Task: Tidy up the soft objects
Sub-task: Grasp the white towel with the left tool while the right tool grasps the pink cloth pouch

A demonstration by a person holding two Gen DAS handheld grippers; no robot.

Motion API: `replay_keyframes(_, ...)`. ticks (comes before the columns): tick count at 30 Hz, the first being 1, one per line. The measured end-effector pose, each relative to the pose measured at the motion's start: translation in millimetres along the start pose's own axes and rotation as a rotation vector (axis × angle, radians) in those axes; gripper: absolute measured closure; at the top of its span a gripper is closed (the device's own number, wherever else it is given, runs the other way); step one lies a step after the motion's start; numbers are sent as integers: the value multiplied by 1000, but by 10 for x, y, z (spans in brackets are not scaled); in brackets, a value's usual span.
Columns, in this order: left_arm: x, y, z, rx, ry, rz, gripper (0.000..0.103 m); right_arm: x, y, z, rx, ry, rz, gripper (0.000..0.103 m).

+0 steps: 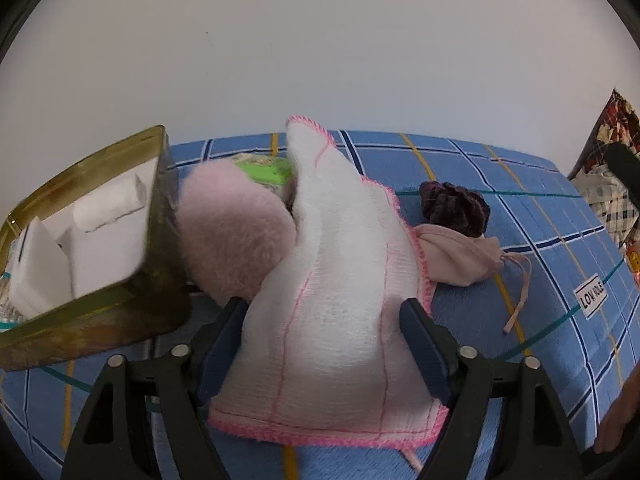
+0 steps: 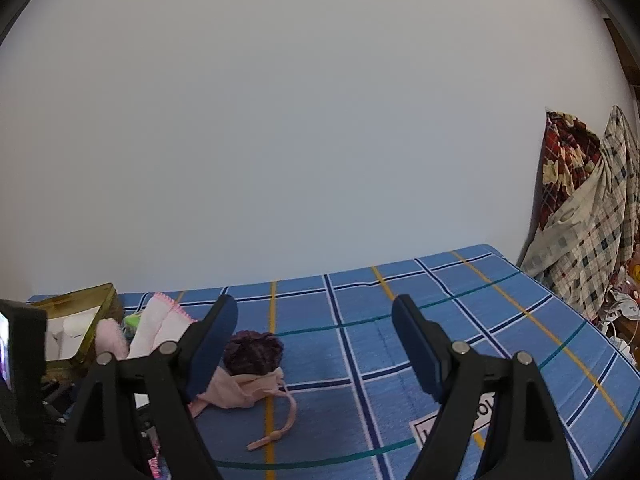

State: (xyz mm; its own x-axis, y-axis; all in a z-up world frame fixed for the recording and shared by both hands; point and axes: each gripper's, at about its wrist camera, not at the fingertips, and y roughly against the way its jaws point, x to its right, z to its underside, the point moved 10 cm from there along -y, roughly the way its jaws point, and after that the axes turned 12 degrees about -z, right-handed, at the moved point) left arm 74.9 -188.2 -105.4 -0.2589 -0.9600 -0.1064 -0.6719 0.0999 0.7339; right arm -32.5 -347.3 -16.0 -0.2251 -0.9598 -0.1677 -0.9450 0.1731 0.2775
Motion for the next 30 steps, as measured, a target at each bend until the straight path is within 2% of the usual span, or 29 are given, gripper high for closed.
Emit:
replay_keyframes(3, 84, 18, 28, 5, -26, 13, 56, 52, -1, -19, 2, -3, 5, 22)
replay_keyframes(4, 94, 40, 28, 13, -28, 21, 66, 68, -1, -23, 2, -6, 5, 22)
replay_keyframes(8, 81, 112, 39, 28, -24, 72, 84, 143, -5, -21, -4, -33, 7, 22)
replay_keyframes(11, 99, 283, 24, 74, -33, 108, 87, 175, -3, -15, -4, -34, 15, 22)
replay_keyframes(16, 58, 725, -145, 240, -38, 174, 88, 218, -47, 25, -23, -48, 15, 22)
replay_keyframes(19, -38, 953, -257, 342, -41, 173, 87, 249, -76, 54, -37, -63, 10, 22)
replay_keyframes(24, -210, 959, -369, 372, 0, 142, 87, 250, -125, 117, -65, -78, 4, 23)
replay_keyframes(27, -396, 927, -416, 377, 38, 98, 87, 164, -180, 191, -102, -73, -31, 31)
replay_keyframes(30, -594, 963, -452, 398, 57, 50, 87, -8, -257, 304, -162, -59, -103, 44)
